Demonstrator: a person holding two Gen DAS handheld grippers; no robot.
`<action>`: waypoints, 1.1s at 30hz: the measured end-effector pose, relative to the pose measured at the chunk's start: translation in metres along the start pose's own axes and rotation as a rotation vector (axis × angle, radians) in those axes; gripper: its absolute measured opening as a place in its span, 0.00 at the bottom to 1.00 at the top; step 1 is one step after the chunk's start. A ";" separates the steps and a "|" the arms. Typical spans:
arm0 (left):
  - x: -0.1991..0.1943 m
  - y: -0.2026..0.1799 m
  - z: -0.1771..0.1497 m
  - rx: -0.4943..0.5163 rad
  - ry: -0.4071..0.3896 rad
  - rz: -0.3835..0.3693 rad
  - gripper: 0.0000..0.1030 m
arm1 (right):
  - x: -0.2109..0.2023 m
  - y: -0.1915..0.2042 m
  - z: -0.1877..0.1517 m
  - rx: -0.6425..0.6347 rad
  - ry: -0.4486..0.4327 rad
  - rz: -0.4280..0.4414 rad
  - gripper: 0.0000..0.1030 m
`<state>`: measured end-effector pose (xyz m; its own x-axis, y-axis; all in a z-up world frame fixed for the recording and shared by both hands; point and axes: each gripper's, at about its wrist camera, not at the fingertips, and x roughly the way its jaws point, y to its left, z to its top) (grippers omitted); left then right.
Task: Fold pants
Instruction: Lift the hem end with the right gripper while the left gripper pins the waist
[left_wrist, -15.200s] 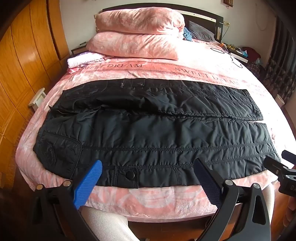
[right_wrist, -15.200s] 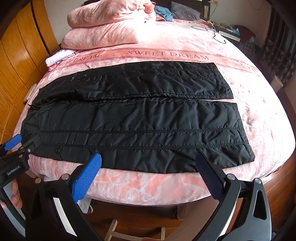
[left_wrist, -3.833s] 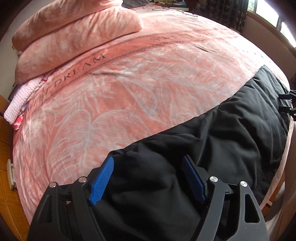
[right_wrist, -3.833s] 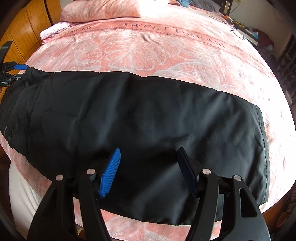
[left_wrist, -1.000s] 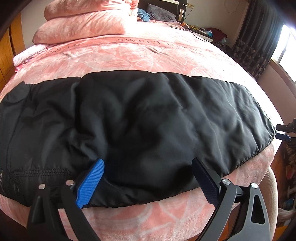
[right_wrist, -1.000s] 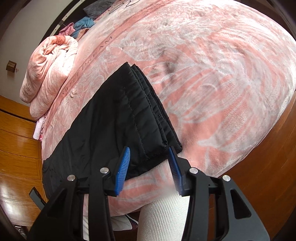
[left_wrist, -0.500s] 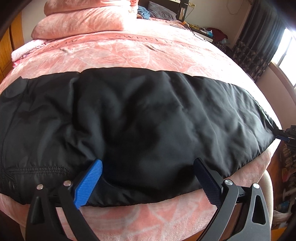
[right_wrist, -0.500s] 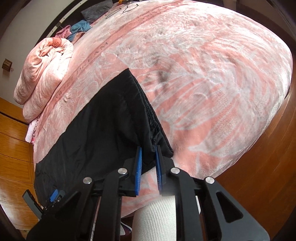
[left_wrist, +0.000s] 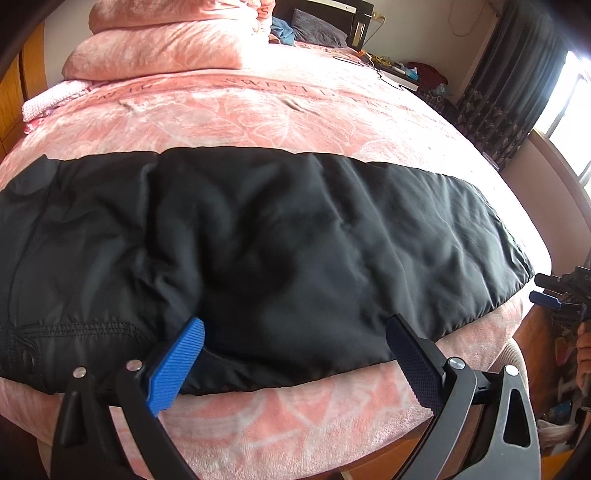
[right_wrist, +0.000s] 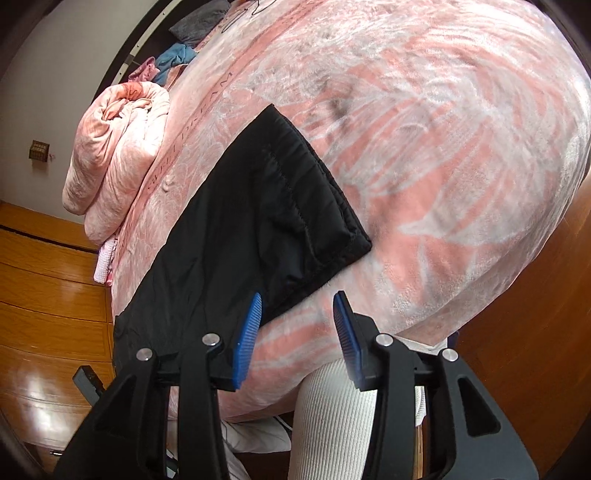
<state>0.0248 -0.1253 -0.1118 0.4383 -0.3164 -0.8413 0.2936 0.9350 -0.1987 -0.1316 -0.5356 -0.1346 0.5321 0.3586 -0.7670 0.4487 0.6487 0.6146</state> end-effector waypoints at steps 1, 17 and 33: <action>-0.001 0.000 0.000 0.002 0.000 0.001 0.96 | 0.004 0.000 0.000 0.006 0.006 0.006 0.40; 0.024 0.005 -0.001 -0.019 0.035 0.045 0.96 | 0.038 -0.007 0.020 0.142 0.004 0.124 0.12; 0.016 -0.006 0.018 0.024 -0.032 0.081 0.96 | -0.036 0.021 0.046 0.013 -0.191 0.079 0.08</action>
<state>0.0452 -0.1388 -0.1146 0.4883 -0.2457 -0.8374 0.2761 0.9538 -0.1188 -0.1083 -0.5659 -0.0855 0.6922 0.2734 -0.6680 0.4085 0.6146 0.6749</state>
